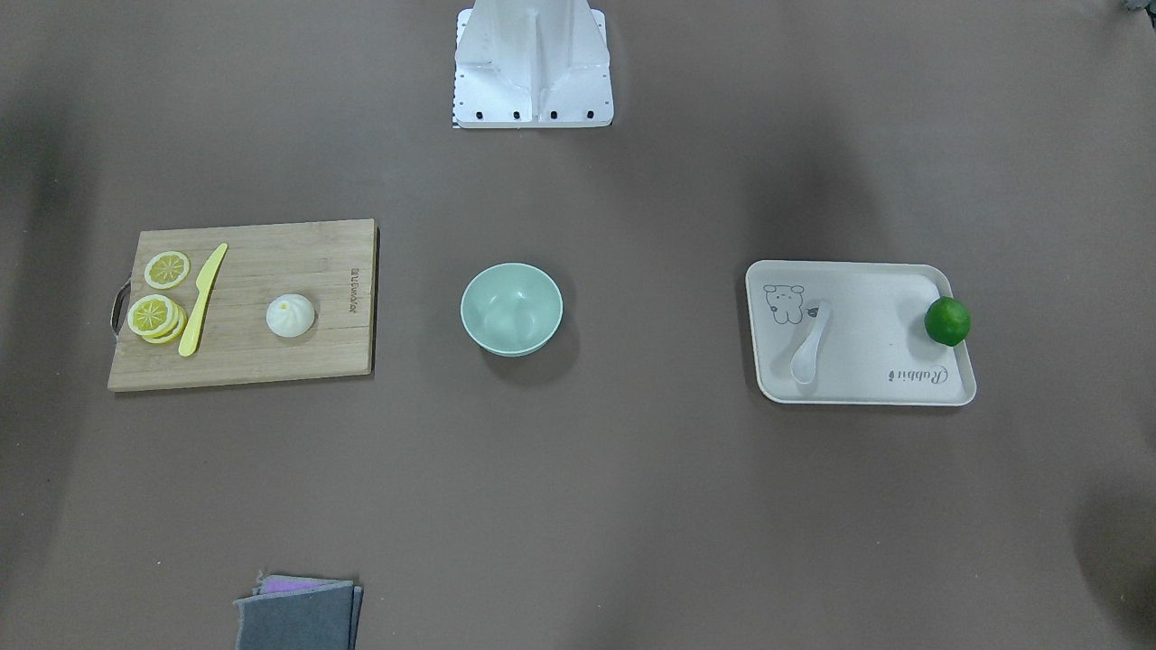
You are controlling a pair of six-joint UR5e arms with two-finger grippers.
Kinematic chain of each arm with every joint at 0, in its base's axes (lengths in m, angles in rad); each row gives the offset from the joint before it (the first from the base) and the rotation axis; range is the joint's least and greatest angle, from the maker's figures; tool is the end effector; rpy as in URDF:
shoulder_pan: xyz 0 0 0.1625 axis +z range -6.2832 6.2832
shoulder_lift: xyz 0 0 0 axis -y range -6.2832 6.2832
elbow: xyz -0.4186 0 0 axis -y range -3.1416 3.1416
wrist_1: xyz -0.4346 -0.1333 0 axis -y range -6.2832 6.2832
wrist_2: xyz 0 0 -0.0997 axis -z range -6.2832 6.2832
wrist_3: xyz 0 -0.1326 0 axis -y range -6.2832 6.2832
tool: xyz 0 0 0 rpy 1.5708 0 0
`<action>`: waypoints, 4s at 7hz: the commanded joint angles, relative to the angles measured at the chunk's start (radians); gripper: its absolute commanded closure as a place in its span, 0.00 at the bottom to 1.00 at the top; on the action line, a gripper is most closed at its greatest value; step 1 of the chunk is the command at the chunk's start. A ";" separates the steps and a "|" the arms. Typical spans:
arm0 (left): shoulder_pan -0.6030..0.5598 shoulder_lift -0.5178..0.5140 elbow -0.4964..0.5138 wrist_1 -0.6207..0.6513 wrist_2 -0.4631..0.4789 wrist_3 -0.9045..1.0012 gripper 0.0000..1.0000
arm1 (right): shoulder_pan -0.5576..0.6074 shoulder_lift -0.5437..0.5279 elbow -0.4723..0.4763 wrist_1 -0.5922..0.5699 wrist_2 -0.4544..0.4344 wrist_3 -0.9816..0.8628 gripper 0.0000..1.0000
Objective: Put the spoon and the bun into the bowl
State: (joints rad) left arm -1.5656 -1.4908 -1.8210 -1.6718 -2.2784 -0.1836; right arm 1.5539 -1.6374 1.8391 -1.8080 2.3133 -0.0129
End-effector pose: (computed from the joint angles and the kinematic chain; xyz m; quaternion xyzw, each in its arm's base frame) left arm -0.0444 -0.5182 0.5765 0.0939 0.3537 -0.0361 0.9299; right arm 0.0353 -0.4948 0.5943 -0.0173 -0.3627 -0.0074 0.9317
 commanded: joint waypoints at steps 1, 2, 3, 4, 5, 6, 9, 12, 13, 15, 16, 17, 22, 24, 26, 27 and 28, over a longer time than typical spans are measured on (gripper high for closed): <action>-0.001 0.000 -0.032 -0.006 -0.004 0.006 0.02 | 0.000 -0.001 -0.001 -0.001 0.000 0.005 0.00; 0.001 -0.003 -0.049 -0.009 -0.004 0.001 0.02 | 0.000 -0.002 -0.001 -0.001 0.002 0.008 0.00; 0.002 -0.034 -0.072 -0.087 -0.024 0.000 0.02 | 0.000 0.002 -0.001 -0.001 0.003 0.010 0.00; 0.002 -0.020 -0.067 -0.186 -0.153 -0.008 0.02 | 0.000 0.007 -0.004 -0.001 0.002 0.011 0.00; 0.002 -0.020 -0.064 -0.231 -0.217 -0.010 0.02 | 0.000 0.008 -0.003 0.001 0.002 0.011 0.00; 0.009 -0.038 -0.055 -0.238 -0.217 -0.067 0.02 | 0.000 0.010 -0.003 0.001 0.003 0.011 0.00; 0.242 -0.203 0.029 -0.300 -0.163 -0.118 0.03 | -0.003 0.022 -0.003 -0.001 0.005 0.011 0.00; 0.486 -0.266 0.091 -0.569 0.001 -0.359 0.03 | -0.003 0.024 -0.001 0.003 0.073 0.007 0.00; 0.633 -0.304 0.097 -0.568 0.123 -0.399 0.03 | -0.003 0.027 0.000 0.039 0.095 0.011 0.00; 0.760 -0.347 0.147 -0.569 0.279 -0.418 0.03 | -0.017 0.060 -0.014 0.068 0.083 0.011 0.00; 0.778 -0.347 0.163 -0.575 0.304 -0.419 0.06 | -0.018 0.057 -0.015 0.068 0.087 0.011 0.00; 0.779 -0.341 0.169 -0.574 0.309 -0.419 0.07 | -0.020 0.059 -0.044 0.106 0.090 0.011 0.00; 0.776 -0.302 0.213 -0.575 0.301 -0.421 0.08 | -0.023 0.060 -0.066 0.153 0.118 0.024 0.00; 0.776 -0.275 0.224 -0.594 0.298 -0.421 0.16 | -0.031 0.065 -0.064 0.153 0.120 0.024 0.00; 0.779 -0.276 0.226 -0.592 0.298 -0.424 0.22 | -0.034 0.070 -0.064 0.153 0.118 0.024 0.00; 0.779 -0.281 0.226 -0.588 0.298 -0.427 0.26 | -0.035 0.070 -0.066 0.153 0.118 0.024 0.00; 0.782 -0.281 0.229 -0.585 0.298 -0.427 0.30 | -0.037 0.071 -0.066 0.153 0.118 0.024 0.00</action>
State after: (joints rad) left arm -0.7863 -1.7703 -1.5943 -2.2602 -1.9803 -0.6092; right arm 1.5189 -1.5677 1.7740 -1.6552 2.4315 0.0107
